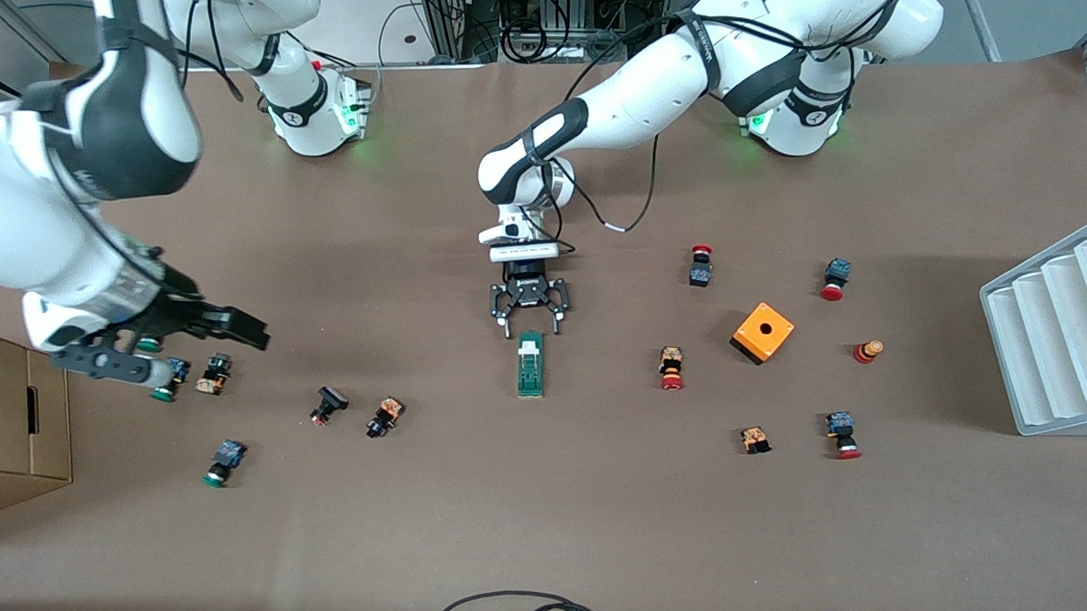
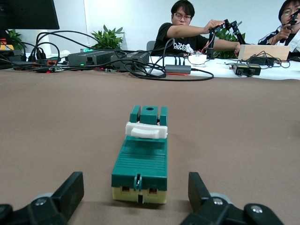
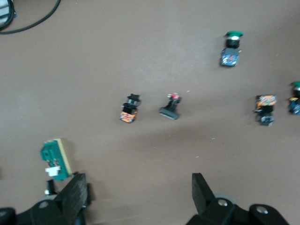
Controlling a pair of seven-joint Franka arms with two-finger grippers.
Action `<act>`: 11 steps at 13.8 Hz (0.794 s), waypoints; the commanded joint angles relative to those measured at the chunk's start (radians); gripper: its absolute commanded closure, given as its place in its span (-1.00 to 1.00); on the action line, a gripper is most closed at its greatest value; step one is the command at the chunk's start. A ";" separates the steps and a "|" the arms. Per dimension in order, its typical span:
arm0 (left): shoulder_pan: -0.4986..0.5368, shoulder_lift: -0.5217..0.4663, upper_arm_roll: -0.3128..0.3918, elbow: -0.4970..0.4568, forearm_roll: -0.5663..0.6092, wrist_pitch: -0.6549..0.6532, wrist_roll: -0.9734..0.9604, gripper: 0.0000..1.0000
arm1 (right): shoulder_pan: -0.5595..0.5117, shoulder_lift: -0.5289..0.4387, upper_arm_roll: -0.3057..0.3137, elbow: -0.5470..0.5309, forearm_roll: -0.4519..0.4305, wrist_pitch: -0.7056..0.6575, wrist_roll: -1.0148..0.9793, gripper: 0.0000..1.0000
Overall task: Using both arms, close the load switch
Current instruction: 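Bring the right gripper to the switch's white lever while the left gripper holds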
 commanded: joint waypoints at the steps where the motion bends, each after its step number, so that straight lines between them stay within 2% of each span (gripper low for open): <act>1: 0.000 0.017 -0.002 0.022 0.016 -0.009 -0.008 -0.90 | 0.094 0.059 -0.009 0.026 0.014 0.070 0.192 -1.00; 4: 0.002 0.017 -0.002 0.022 0.016 -0.009 -0.004 -0.73 | 0.194 0.130 -0.007 0.026 0.037 0.184 0.419 -1.00; 5: 0.002 0.018 -0.002 0.022 0.016 -0.009 0.004 -0.60 | 0.223 0.154 -0.007 0.026 0.066 0.233 0.495 -1.00; 9: 0.002 0.024 -0.002 0.040 0.016 -0.009 0.004 -0.43 | 0.315 0.252 -0.004 0.029 0.083 0.377 0.785 -1.00; 11: 0.000 0.024 -0.002 0.041 0.018 -0.009 0.006 -0.34 | 0.326 0.294 0.043 0.031 0.082 0.452 0.964 -1.00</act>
